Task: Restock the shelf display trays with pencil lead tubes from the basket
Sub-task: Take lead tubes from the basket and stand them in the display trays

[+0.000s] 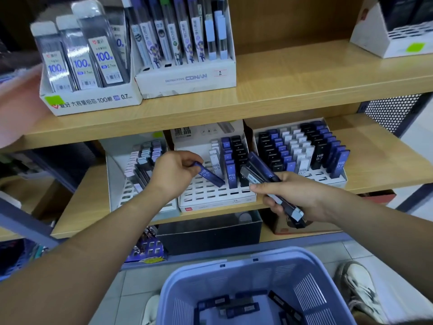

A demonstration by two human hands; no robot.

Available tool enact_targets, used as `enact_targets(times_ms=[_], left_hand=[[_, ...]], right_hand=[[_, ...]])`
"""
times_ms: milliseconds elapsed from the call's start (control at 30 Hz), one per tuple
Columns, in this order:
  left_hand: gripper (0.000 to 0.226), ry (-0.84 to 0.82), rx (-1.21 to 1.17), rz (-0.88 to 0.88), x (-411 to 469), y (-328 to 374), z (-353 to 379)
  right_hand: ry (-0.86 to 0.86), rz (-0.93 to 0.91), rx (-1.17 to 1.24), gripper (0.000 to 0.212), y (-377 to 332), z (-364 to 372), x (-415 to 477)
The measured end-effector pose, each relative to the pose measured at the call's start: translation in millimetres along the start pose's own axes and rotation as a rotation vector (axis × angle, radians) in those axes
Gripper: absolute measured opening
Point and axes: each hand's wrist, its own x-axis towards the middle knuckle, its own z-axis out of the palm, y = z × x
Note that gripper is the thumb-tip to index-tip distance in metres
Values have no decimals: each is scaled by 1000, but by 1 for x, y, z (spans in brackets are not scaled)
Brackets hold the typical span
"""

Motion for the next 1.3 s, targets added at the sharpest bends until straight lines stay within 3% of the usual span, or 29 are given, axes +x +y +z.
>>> enact_targets(times_ms=[133, 500, 667, 767, 900, 1000, 1100, 1167, 1300], left_hand=[[18, -103, -71, 11, -4, 6, 5], [28, -172, 248, 263, -7, 19, 27], [10, -109, 178, 217, -7, 26, 41], [10, -77, 188, 269, -6, 26, 47], [19, -7, 230, 324, -4, 29, 47], [44, 88, 183, 244, 2, 27, 39], [72, -78, 273, 105, 10, 22, 36], [79, -227, 333, 58, 12, 18, 40], [80, -288, 455, 150, 15, 12, 47]], right_hand=[[-24, 29, 47, 20, -2, -6, 0], [6, 21, 65, 26, -3, -10, -3], [25, -4, 99, 29, -4, -8, -1], [15, -19, 146, 28, -6, -6, 1], [1, -18, 177, 25, -6, -5, 2], [2, -15, 177, 24, -5, -5, 2], [2, -16, 182, 23, -4, -6, 1], [2, -17, 189, 23, -4, -6, 1], [-13, -2, 235, 24, -7, -4, -1]])
